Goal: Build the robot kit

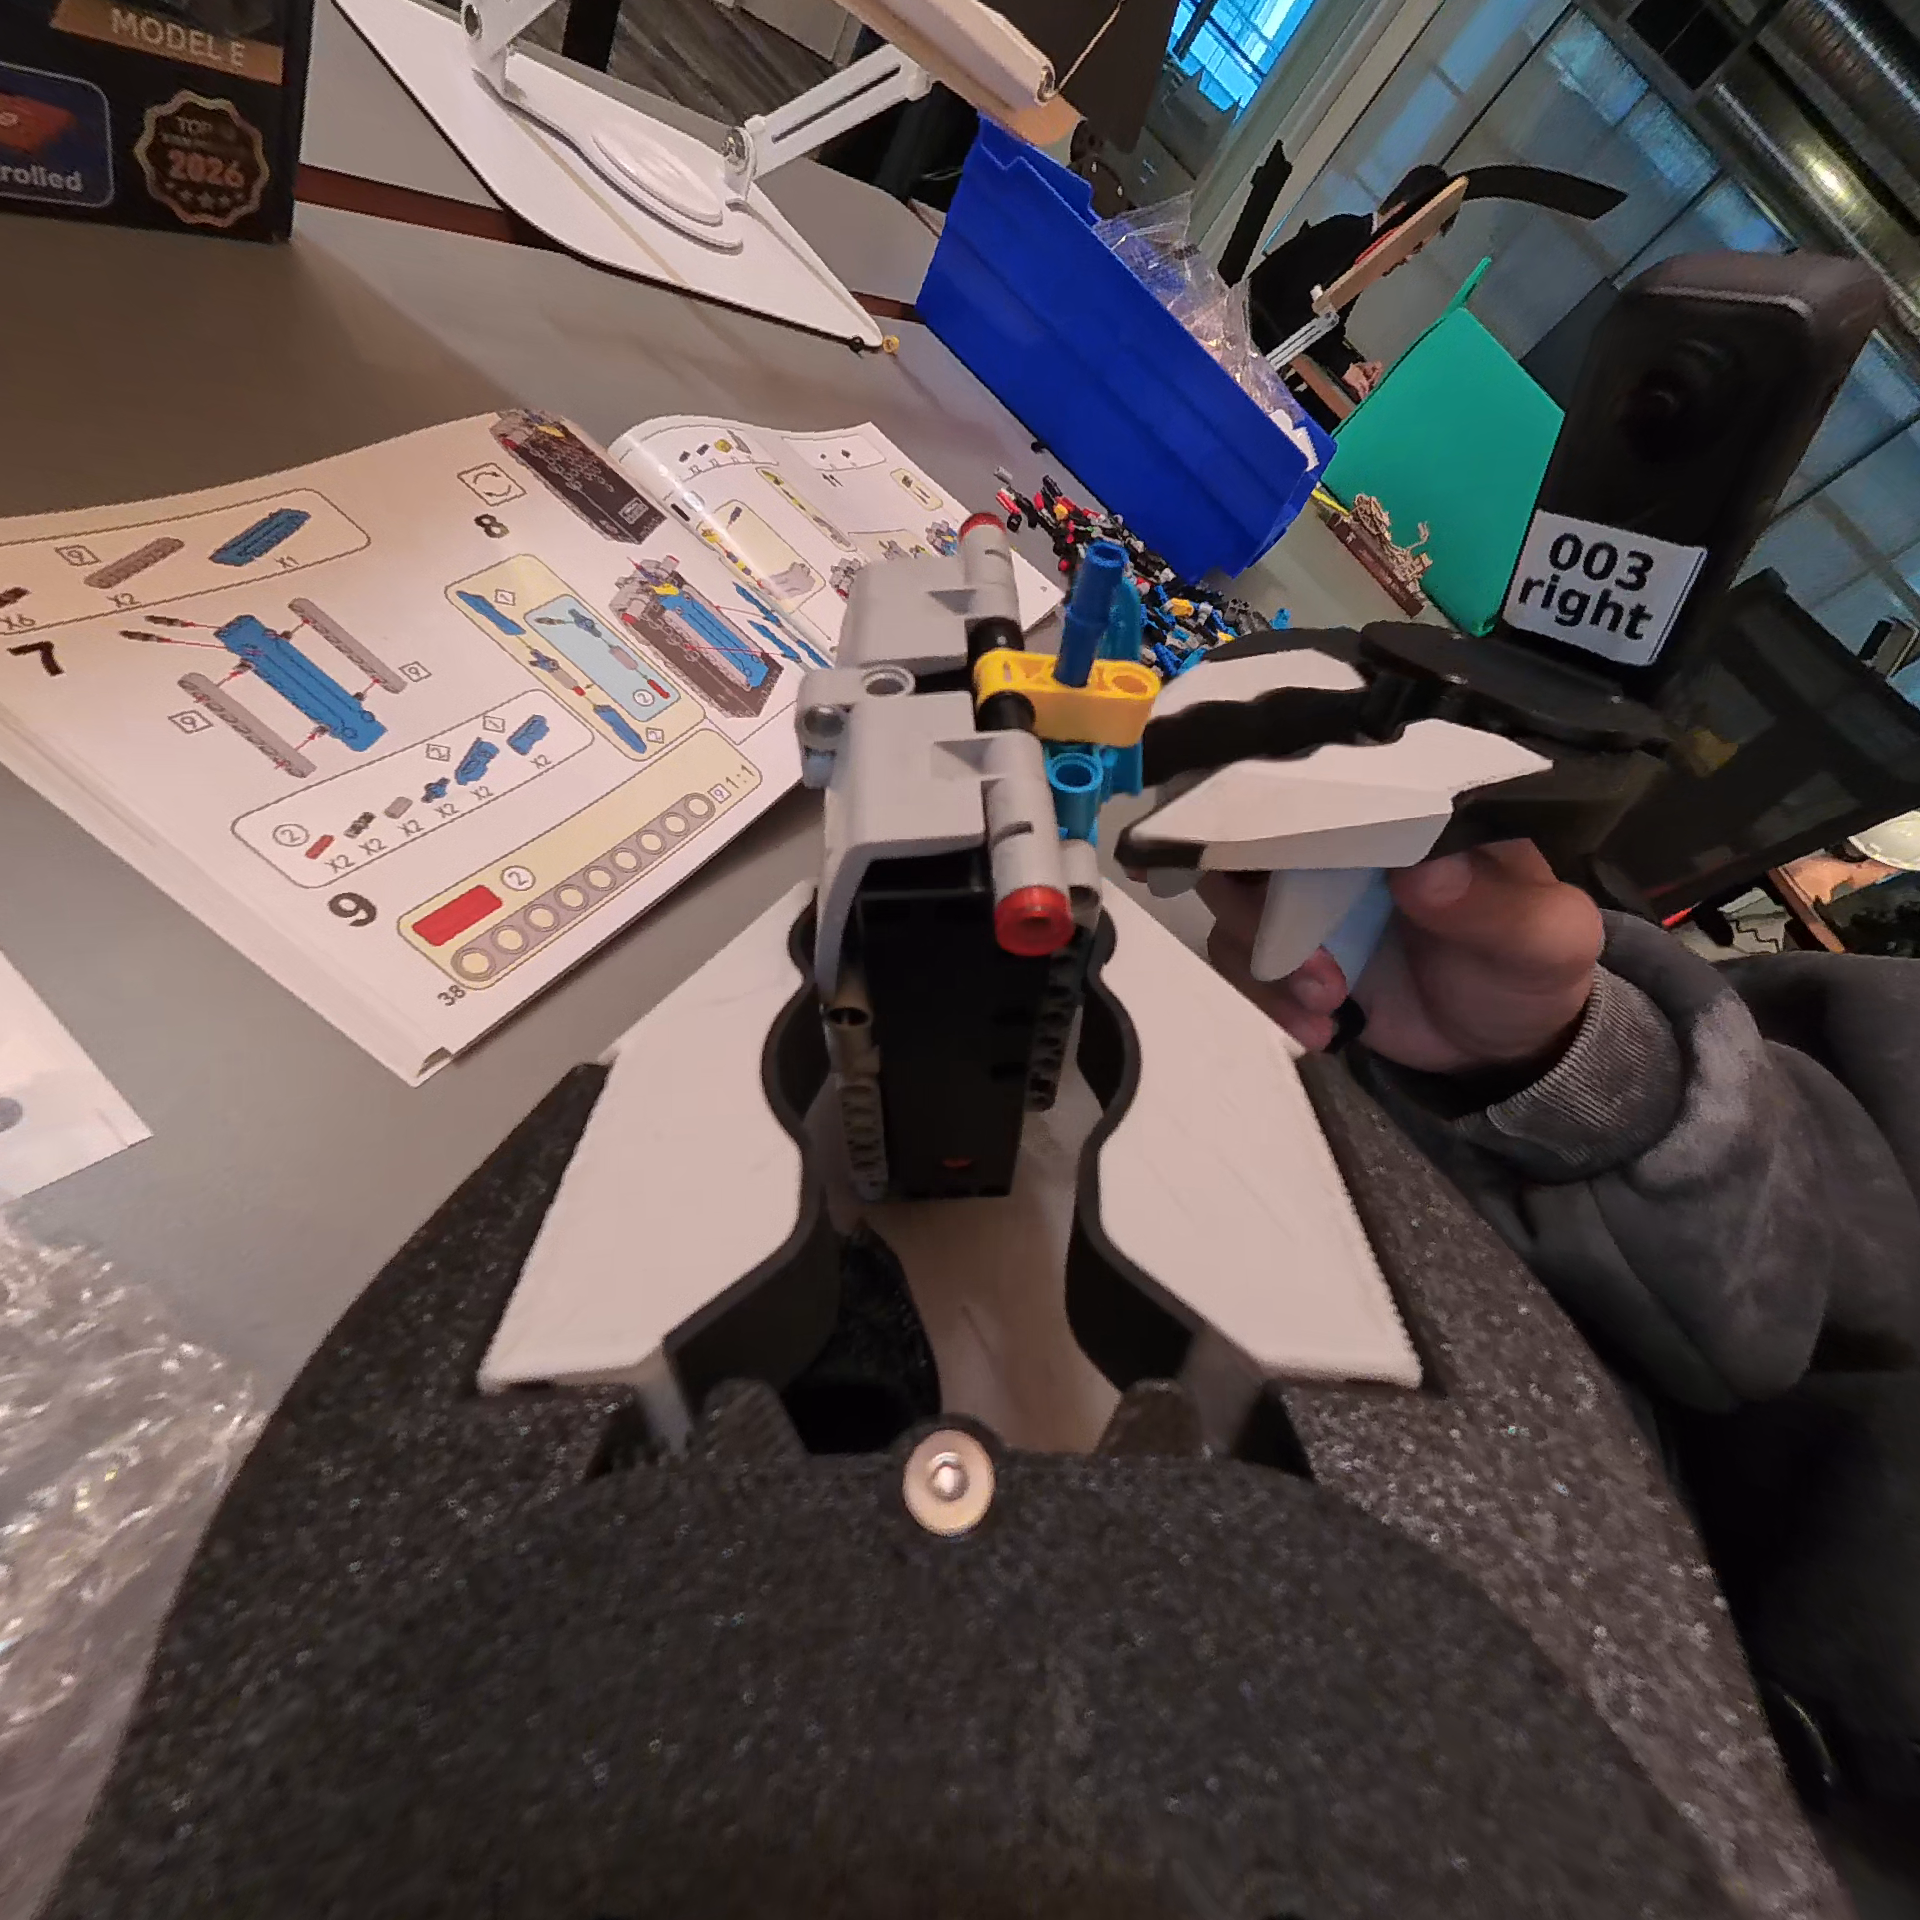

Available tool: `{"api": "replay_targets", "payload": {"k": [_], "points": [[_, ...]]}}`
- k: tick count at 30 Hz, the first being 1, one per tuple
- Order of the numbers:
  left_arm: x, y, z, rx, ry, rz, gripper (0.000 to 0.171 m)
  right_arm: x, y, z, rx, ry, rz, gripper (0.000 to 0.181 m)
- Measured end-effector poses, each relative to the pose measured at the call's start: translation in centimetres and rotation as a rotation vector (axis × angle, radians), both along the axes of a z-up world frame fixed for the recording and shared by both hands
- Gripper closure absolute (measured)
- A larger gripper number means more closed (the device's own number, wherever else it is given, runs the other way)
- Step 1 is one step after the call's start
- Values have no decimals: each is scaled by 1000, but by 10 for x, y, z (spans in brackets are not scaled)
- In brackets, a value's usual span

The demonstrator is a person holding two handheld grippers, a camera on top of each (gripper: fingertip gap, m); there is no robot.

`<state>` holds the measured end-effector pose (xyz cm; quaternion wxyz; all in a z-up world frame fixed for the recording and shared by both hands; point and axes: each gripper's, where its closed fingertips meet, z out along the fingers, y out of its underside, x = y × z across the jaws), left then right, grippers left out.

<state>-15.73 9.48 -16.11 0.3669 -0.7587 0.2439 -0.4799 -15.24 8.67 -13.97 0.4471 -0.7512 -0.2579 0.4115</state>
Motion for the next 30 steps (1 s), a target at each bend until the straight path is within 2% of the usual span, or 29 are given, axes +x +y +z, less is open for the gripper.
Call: {"api": "replay_targets", "payload": {"k": [2,8,14,17,30], "points": [[0,0,0,-17,-13,-8,127,-4,-9,8,3,54,69,181],[0,-2,0,-14,-16,-16,127,5,1,-1,-3,-5,3,181],[0,-5,0,-34,-29,-37,127,4,-2,-3,8,-20,21,181],[0,-6,0,-38,-32,-47,127,1,-8,0,88,-67,54,172],[-4,-23,0,-63,-38,-161,127,-5,-26,-2,431,-358,127,169]]}}
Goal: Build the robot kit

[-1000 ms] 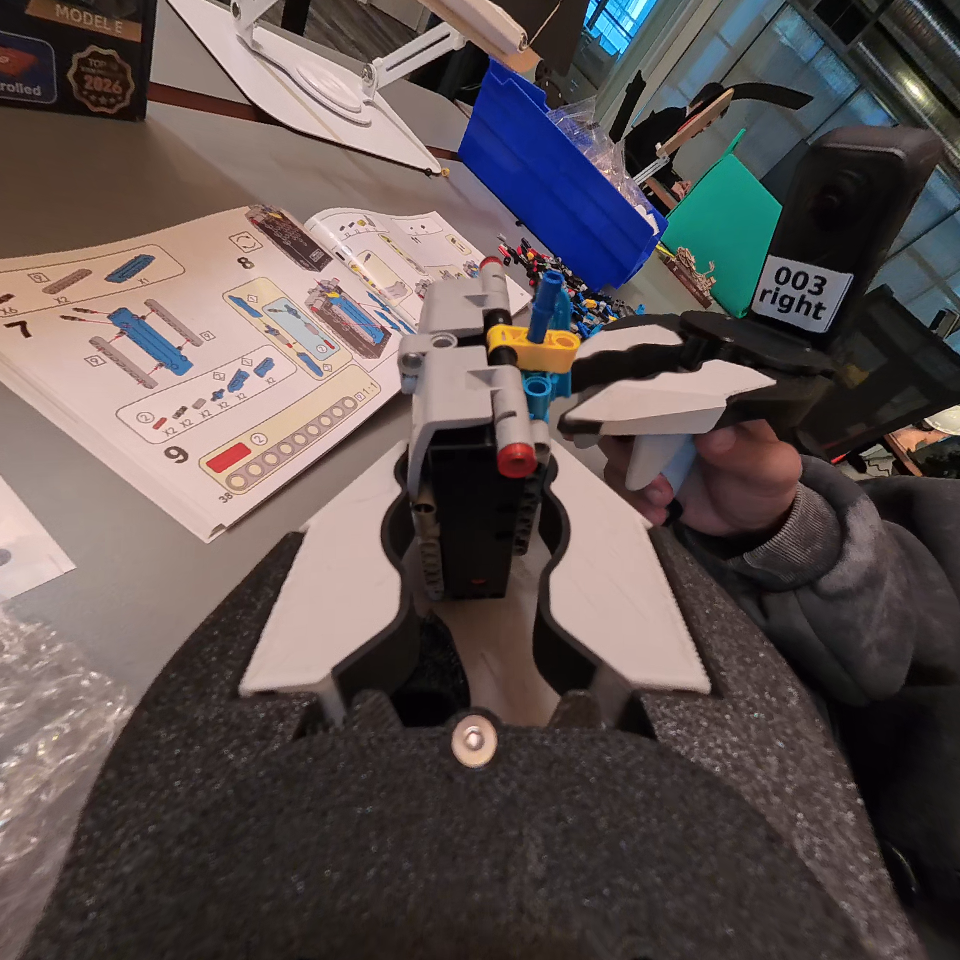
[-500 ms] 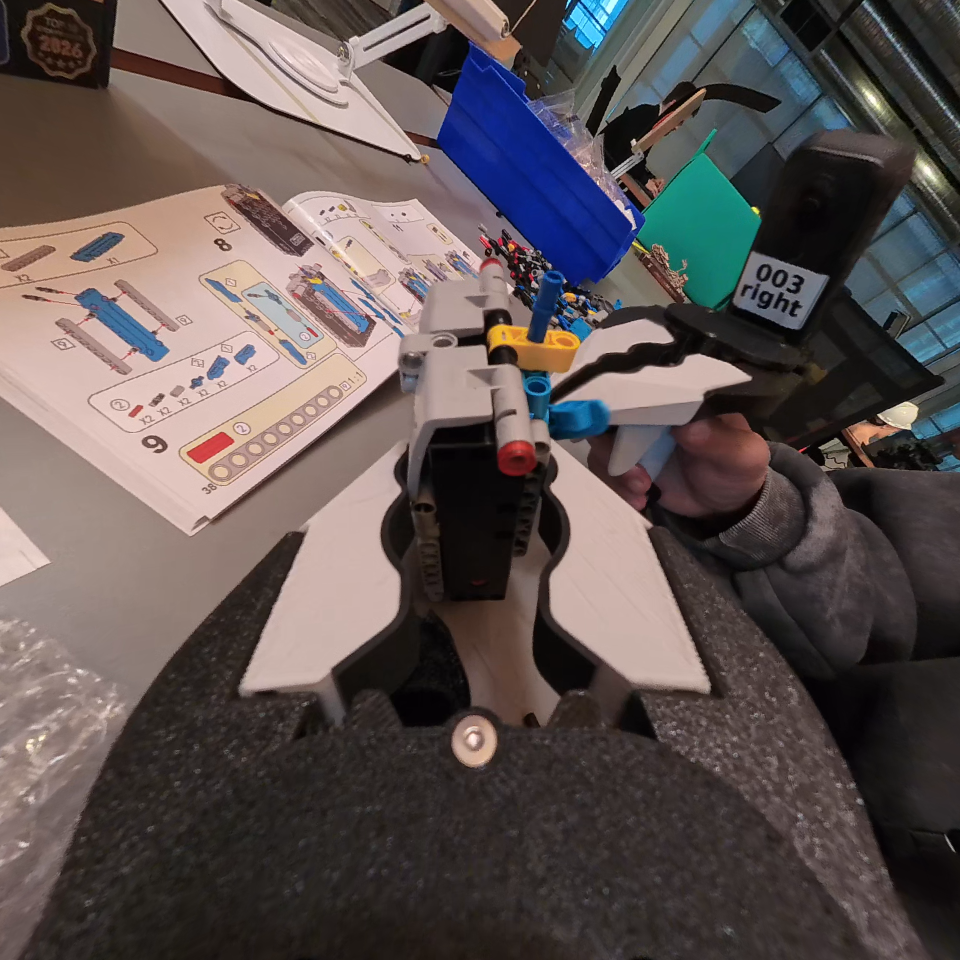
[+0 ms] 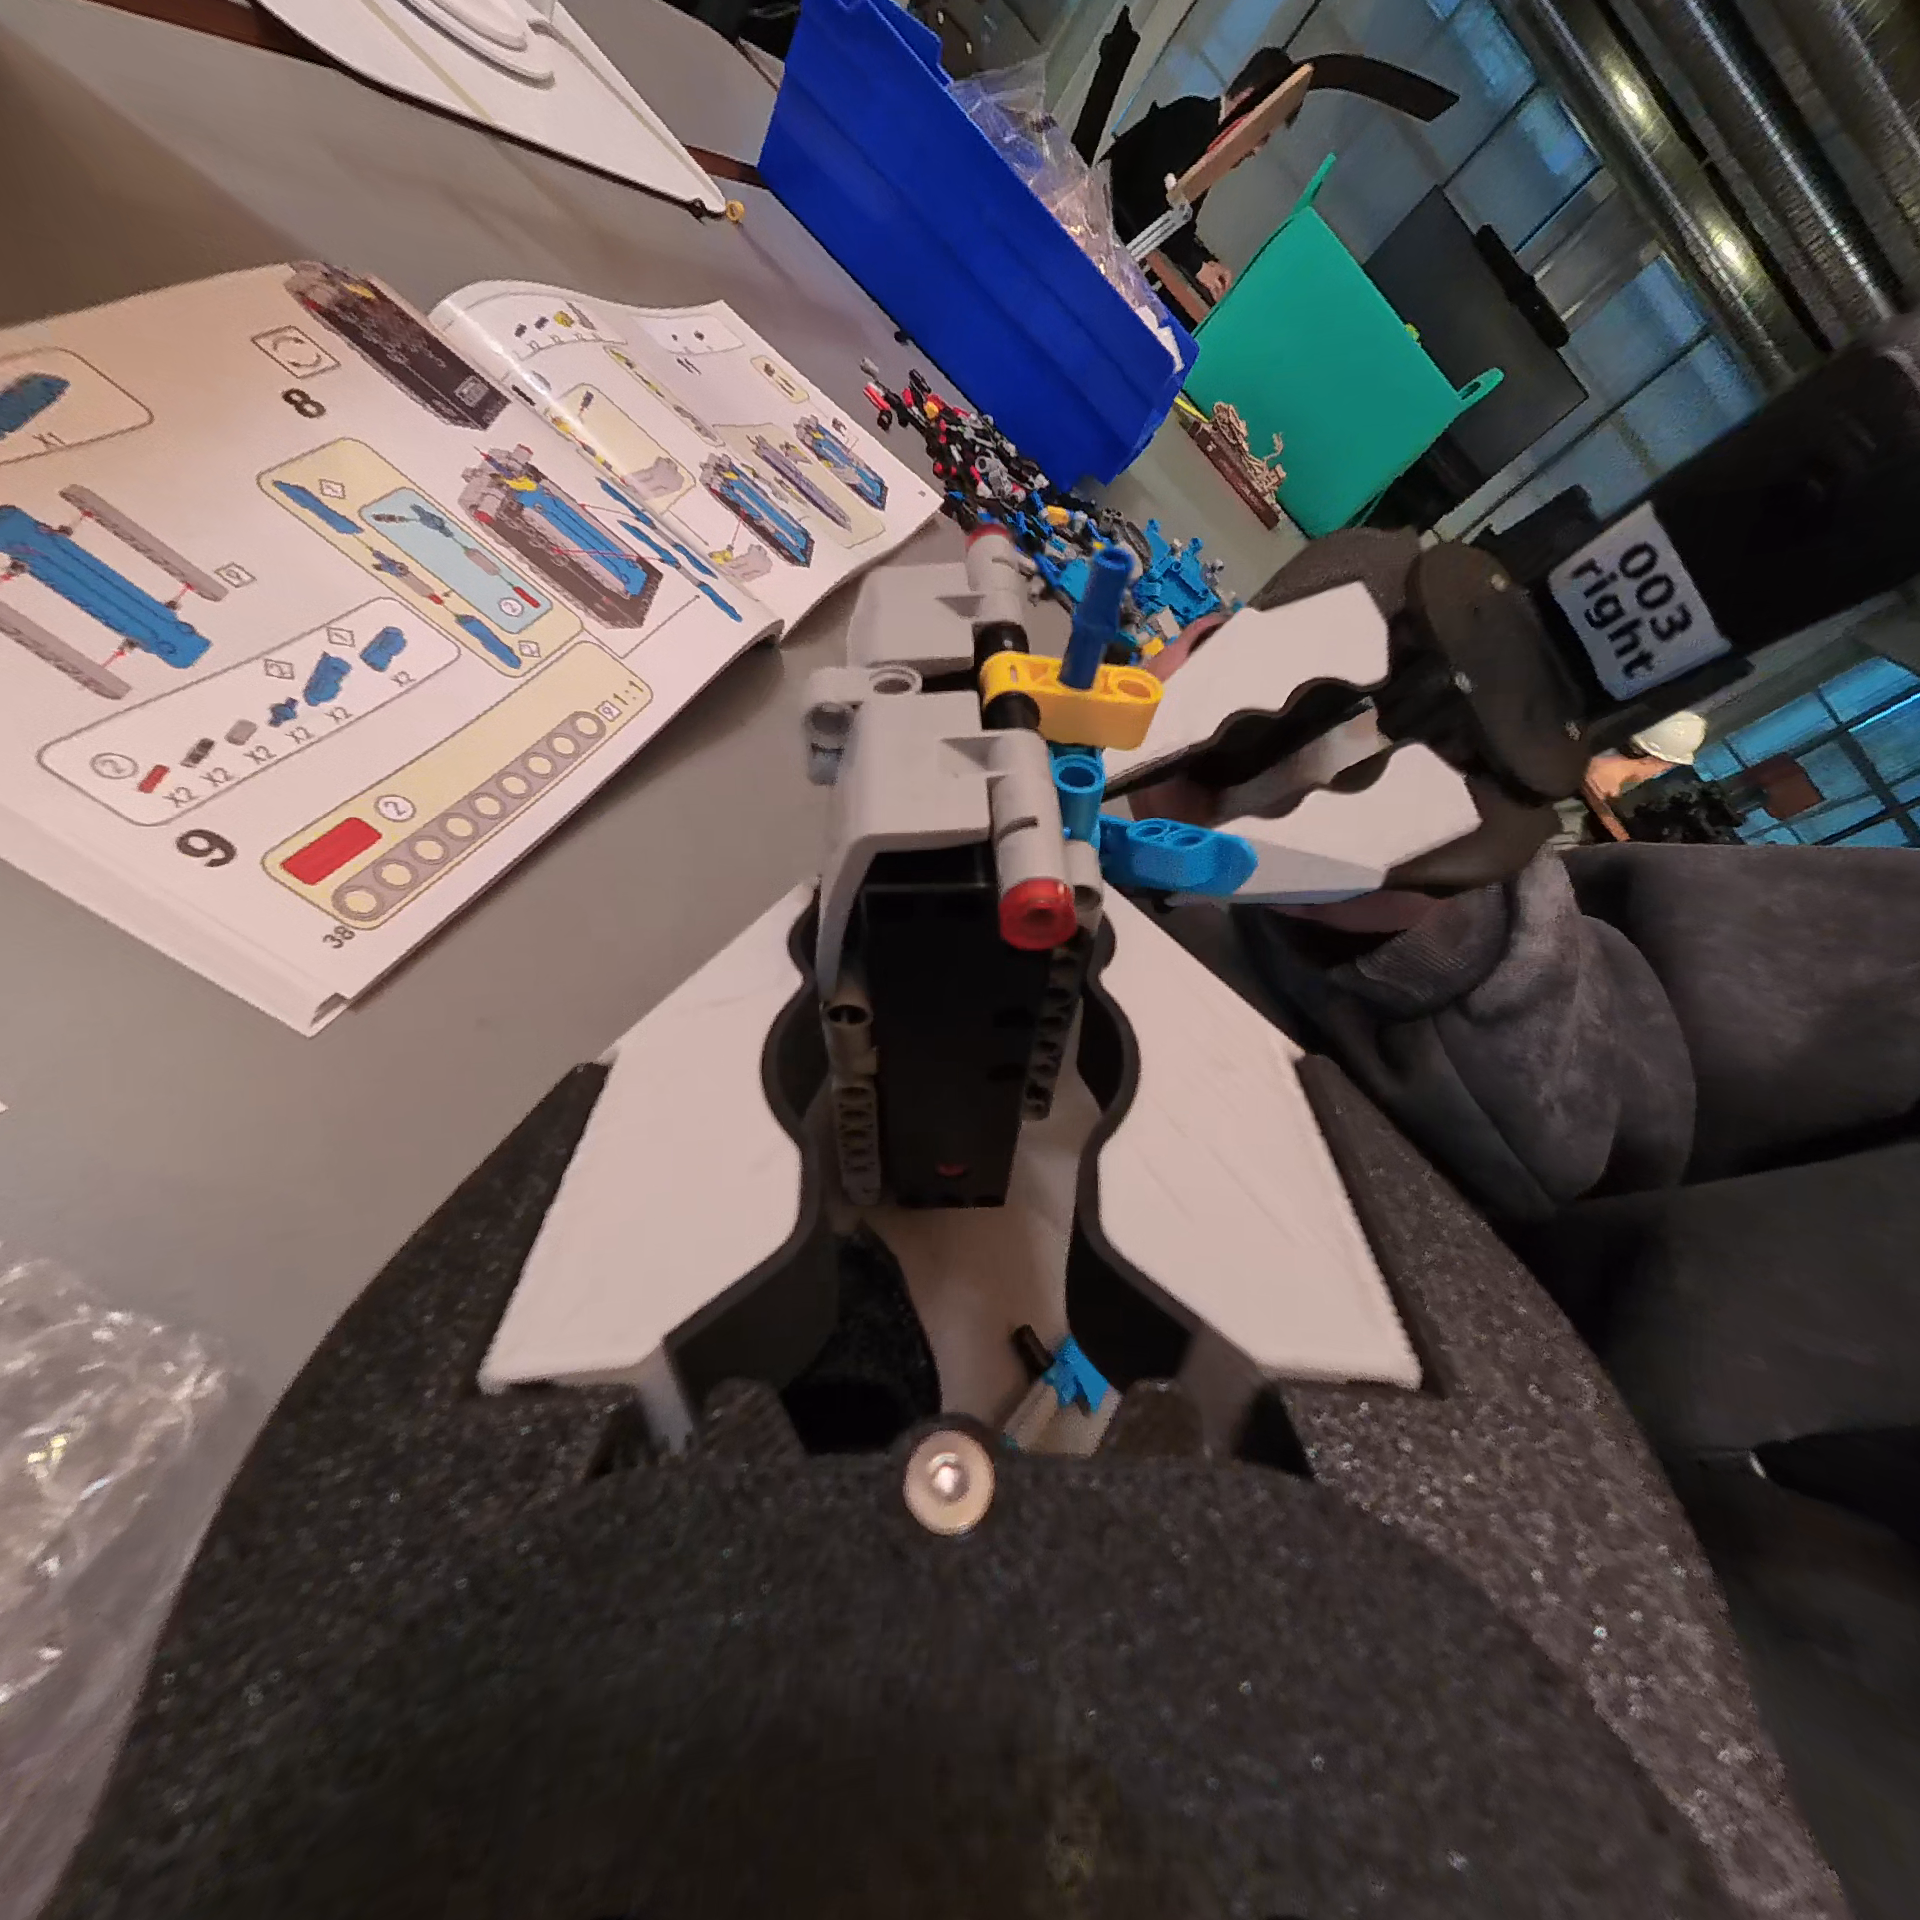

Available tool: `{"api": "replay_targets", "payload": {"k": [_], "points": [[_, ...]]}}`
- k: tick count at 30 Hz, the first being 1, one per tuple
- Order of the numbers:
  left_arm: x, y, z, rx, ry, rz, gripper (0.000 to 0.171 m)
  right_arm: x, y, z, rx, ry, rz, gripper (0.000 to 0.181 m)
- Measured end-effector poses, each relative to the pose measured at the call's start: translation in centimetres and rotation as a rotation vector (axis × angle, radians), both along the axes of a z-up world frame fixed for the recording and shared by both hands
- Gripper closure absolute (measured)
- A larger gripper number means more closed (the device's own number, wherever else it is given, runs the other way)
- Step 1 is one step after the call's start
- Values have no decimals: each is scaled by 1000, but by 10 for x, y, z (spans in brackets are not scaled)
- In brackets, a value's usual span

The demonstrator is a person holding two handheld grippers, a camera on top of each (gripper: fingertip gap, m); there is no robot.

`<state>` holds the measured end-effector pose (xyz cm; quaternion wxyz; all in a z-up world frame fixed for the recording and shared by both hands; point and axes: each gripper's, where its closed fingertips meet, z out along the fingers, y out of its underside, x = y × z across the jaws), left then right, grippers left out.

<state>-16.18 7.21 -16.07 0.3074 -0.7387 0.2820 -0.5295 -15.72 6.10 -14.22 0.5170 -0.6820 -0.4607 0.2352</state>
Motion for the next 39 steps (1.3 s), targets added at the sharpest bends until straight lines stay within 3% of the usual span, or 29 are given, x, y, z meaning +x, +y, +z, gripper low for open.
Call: {"api": "replay_targets", "payload": {"k": [4,7,14,21,24,28,39], "points": [[-1,-4,0,-24,-7,-31,127,-1,-2,-2,66,-68,-6,168],[0,-7,1,-9,-6,-54,127,-3,-5,-1,110,-91,2,158],[0,-9,4,35,3,-67,127,-3,-10,4,116,-86,22,170],[-3,1,8,189,59,15,127,11,3,12,-200,159,-43,175],[-3,2,7,193,64,22,127,12,7,8,-371,264,-64,175],[-2,4,2,172,78,28,127,8,10,8,-458,350,-84,176],[-3,11,0,1,-4,60,127,0,19,6,-299,268,-181,176]]}}
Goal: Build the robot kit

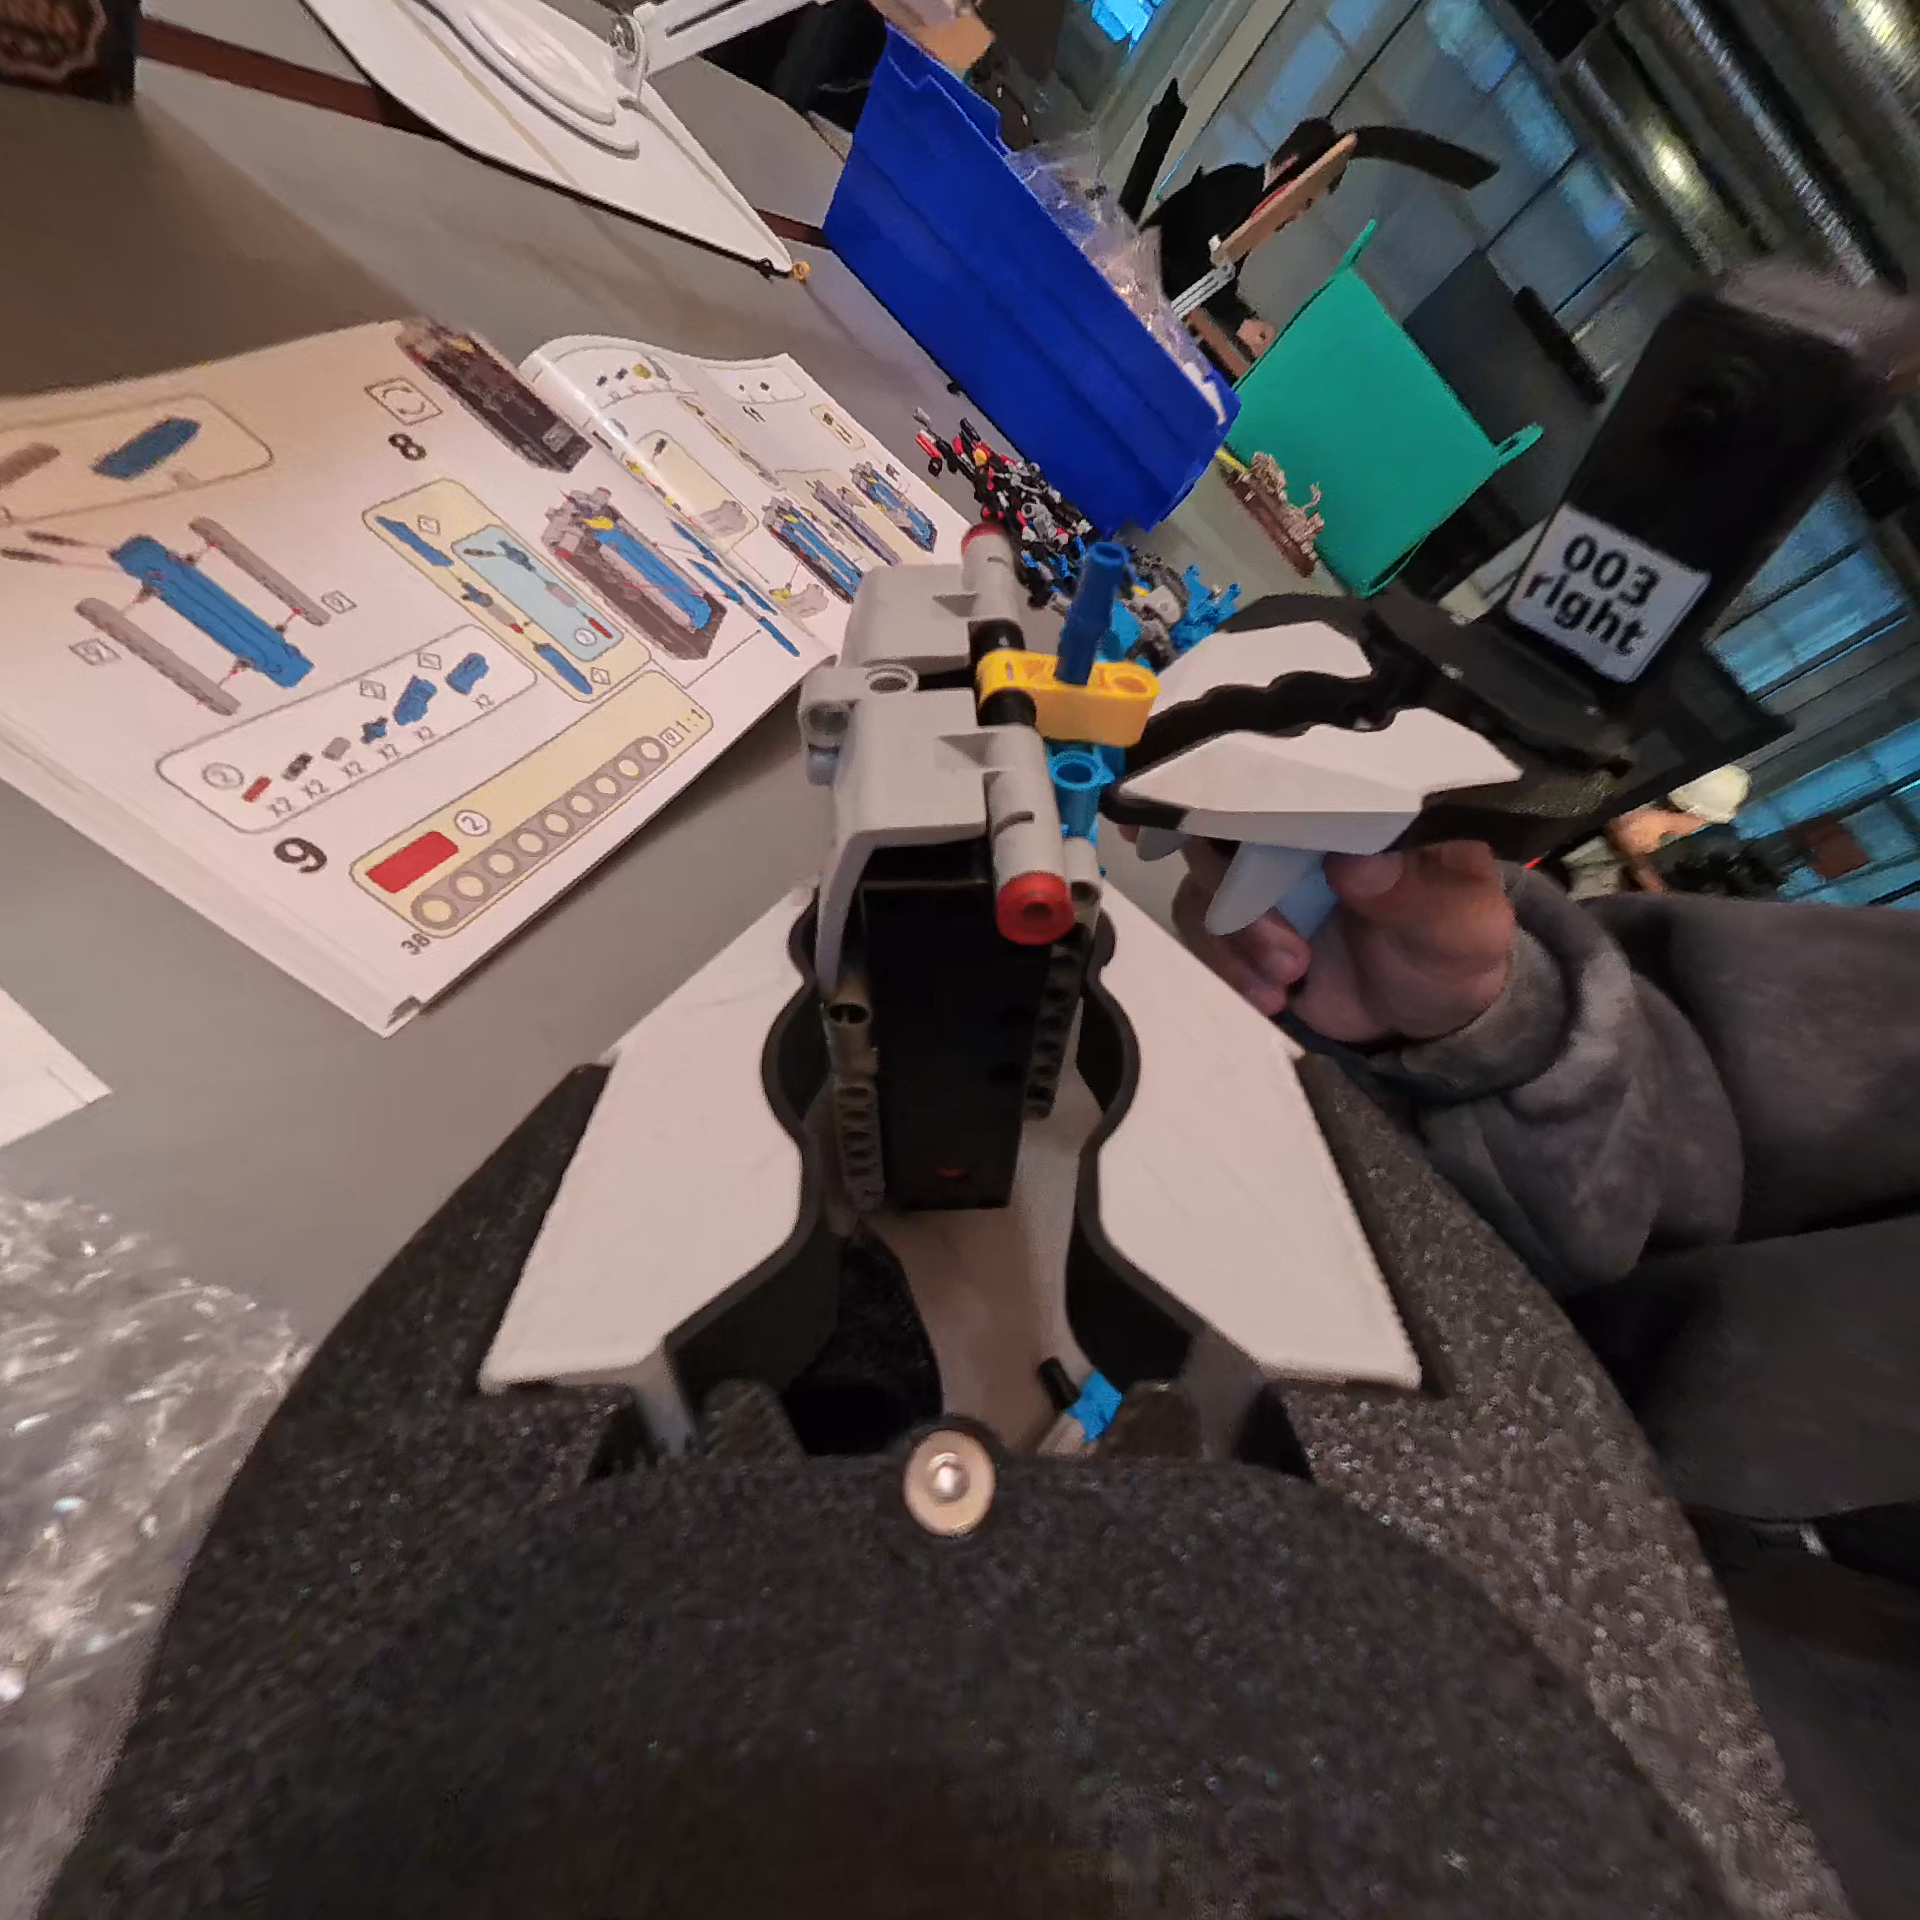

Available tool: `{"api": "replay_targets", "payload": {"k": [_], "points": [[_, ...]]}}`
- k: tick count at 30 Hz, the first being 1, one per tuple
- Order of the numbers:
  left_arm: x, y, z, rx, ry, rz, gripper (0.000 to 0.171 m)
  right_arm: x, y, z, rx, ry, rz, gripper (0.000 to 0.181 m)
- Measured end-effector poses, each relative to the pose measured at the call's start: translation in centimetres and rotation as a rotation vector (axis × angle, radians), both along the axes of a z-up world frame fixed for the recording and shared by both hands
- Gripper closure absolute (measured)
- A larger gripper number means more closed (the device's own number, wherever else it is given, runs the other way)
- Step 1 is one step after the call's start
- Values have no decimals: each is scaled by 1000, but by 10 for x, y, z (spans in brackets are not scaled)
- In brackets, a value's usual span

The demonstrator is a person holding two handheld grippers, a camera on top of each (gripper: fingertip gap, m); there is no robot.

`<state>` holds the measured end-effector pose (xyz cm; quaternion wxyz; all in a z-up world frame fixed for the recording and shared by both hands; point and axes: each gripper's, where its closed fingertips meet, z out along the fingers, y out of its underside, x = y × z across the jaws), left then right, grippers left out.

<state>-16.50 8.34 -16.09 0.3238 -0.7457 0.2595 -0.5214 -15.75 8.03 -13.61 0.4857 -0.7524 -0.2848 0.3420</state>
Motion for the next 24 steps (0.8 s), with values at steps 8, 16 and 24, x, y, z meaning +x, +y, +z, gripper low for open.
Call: {"api": "replay_targets", "payload": {"k": [8,16,24], "points": [[1,2,-3,-127,-51,10,127,1,11,1,-92,84,-30,176],[0,6,-7,-262,-96,24,128,-3,18,-3,-84,76,-64,175],[-1,7,-8,-296,-106,32,127,-2,19,-10,-74,26,-70,174]]}}
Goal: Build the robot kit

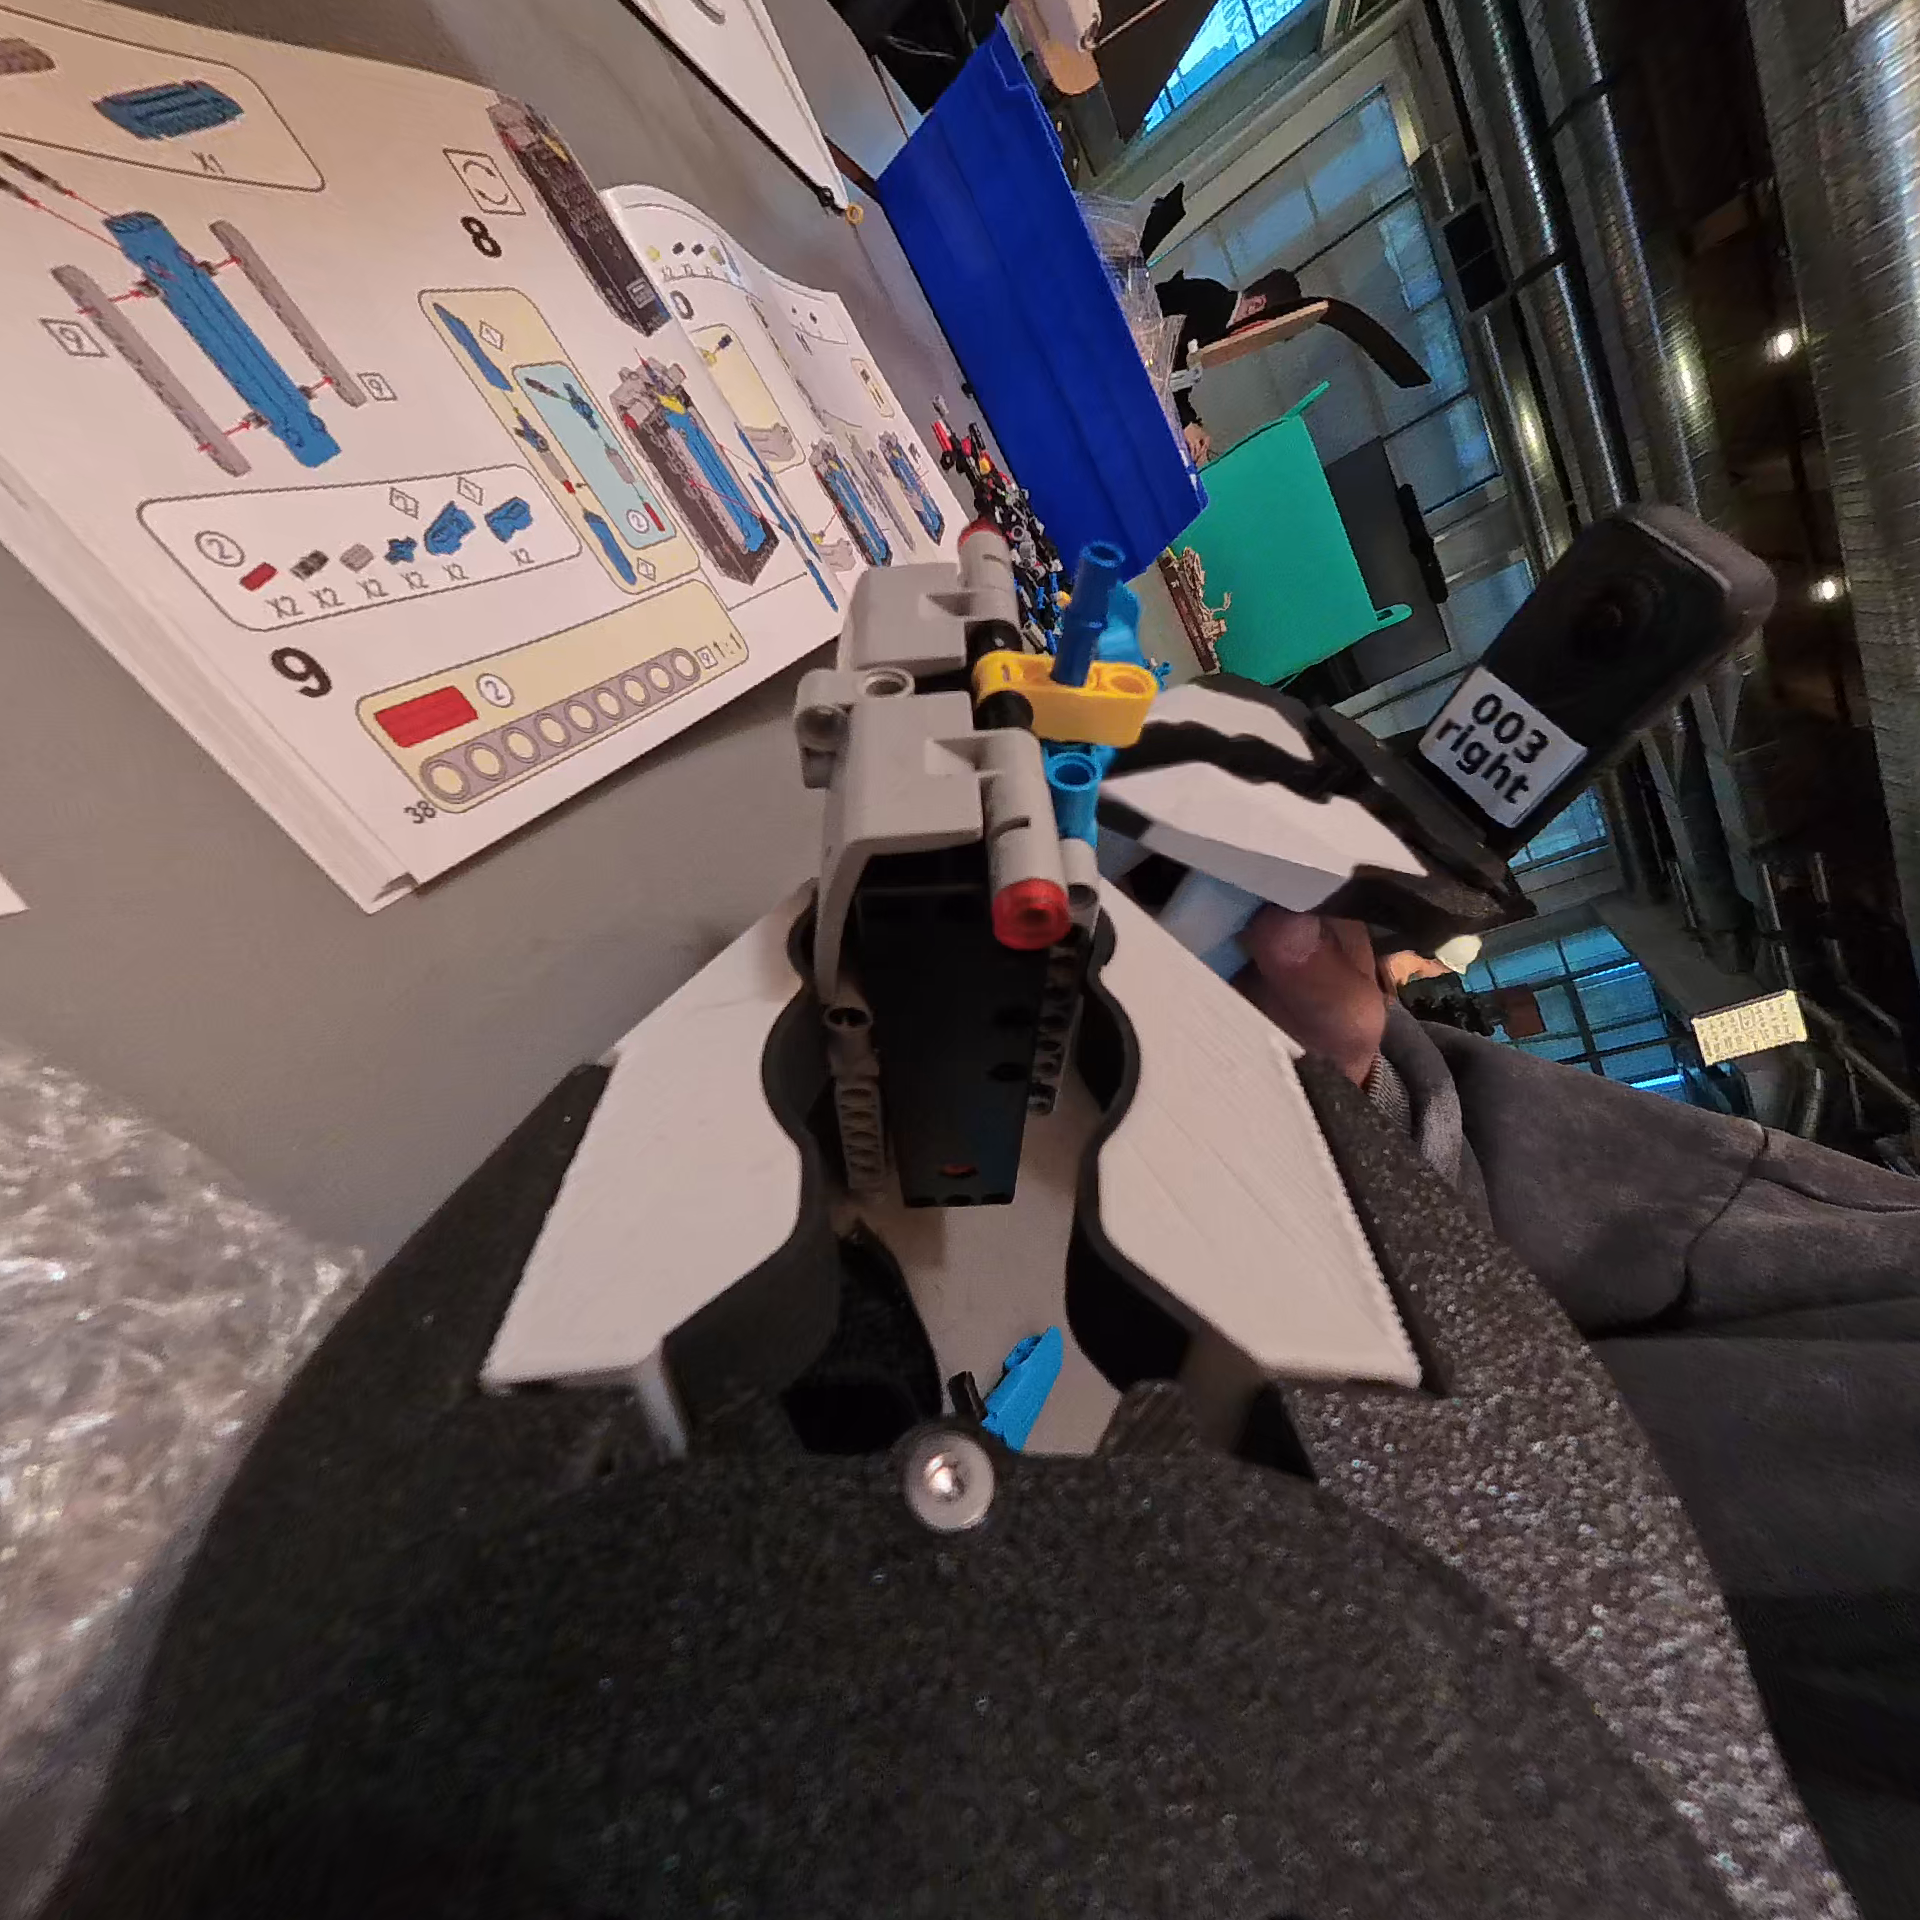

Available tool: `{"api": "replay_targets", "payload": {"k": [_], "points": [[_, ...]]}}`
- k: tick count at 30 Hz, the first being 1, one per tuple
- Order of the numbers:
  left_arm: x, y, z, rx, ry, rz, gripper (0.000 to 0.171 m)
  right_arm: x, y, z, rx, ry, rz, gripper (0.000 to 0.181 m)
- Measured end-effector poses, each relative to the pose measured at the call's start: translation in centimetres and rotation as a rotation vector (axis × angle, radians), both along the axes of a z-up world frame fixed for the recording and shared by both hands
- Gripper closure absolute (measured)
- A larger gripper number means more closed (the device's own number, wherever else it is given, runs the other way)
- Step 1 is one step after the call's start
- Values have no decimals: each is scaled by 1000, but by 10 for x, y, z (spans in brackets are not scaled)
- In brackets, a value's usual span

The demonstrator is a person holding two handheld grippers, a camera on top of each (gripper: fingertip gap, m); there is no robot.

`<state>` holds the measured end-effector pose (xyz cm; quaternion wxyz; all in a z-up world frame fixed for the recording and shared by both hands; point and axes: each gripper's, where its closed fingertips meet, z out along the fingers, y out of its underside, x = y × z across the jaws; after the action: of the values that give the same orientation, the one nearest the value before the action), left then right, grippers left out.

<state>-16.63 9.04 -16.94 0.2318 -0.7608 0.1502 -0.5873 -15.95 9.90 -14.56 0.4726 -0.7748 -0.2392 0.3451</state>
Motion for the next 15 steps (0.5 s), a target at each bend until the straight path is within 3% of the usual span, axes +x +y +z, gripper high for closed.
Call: {"api": "replay_targets", "payload": {"k": [6,15], "points": [[0,-1,0,15,7,-1,127,0,-1,-5,-114,80,27,174],[0,0,0,36,17,7,128,0,-1,-5,-57,-21,0,174]]}}
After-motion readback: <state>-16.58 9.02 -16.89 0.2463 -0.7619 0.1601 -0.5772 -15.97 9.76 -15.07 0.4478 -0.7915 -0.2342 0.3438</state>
